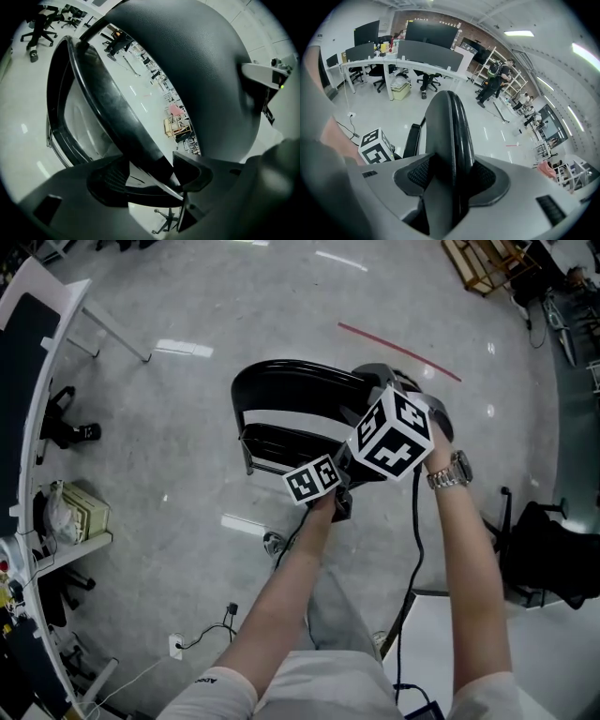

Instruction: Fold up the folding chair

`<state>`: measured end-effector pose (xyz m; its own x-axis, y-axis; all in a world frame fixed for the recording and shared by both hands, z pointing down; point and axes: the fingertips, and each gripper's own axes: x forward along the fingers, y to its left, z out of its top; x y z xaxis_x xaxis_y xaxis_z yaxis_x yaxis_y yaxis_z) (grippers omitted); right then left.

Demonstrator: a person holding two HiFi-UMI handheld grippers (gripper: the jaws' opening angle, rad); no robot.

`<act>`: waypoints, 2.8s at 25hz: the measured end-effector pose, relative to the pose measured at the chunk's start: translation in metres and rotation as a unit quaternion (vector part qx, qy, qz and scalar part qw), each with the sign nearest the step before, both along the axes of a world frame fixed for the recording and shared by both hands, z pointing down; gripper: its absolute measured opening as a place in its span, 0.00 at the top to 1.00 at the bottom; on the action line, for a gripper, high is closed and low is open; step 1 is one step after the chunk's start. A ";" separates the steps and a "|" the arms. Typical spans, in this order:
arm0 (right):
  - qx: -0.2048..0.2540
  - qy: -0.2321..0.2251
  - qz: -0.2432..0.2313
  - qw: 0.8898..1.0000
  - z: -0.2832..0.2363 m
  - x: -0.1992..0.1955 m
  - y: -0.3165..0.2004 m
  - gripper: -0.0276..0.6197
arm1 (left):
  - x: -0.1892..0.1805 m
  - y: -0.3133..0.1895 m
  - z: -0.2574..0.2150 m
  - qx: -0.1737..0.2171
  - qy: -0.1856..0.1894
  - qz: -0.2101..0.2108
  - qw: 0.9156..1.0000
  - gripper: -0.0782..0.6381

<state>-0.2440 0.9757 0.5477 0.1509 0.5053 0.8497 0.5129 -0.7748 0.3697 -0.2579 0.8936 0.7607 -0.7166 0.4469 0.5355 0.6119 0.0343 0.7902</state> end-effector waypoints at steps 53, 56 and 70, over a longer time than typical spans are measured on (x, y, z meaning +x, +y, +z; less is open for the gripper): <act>0.085 -0.005 0.006 0.996 0.015 0.014 0.017 0.64 | 0.041 0.087 -0.181 -0.369 0.247 0.800 0.403 0.64; 0.100 -0.004 0.008 0.995 0.016 0.007 0.013 0.64 | 0.038 0.081 -0.184 -0.315 0.208 0.824 0.422 0.75; 0.214 0.046 0.058 0.974 0.024 -0.024 -0.024 0.73 | 0.043 0.067 -0.194 -0.287 0.146 0.858 0.399 0.78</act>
<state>-0.2680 0.9521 0.5719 0.1990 0.1253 0.9720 0.6212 -0.7832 -0.0262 -0.2146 0.9604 0.5667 -0.1761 -0.4597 0.8704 -0.6397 0.7255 0.2538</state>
